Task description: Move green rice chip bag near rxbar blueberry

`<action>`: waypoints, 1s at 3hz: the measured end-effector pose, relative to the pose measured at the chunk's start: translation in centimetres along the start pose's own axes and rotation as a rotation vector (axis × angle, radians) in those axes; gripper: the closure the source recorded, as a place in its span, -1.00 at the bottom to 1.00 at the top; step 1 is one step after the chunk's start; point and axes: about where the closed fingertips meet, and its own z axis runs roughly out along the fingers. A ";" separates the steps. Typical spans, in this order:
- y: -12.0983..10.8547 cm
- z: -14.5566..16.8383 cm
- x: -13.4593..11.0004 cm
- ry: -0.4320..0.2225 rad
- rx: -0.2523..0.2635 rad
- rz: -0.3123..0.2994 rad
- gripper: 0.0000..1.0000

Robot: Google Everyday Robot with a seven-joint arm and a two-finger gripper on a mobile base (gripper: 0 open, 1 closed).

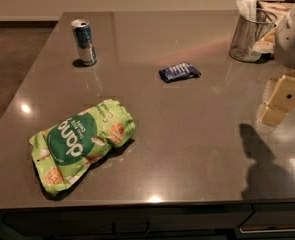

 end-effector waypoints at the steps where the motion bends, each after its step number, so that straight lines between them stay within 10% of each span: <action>1: 0.0 -0.1 -0.9 0.005 0.000 -0.005 -1.00; 3: 3.5 2.6 -8.4 -0.088 -0.046 -0.166 -1.00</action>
Offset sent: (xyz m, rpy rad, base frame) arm -0.0143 0.0961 -0.0164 0.0450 0.0068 0.1735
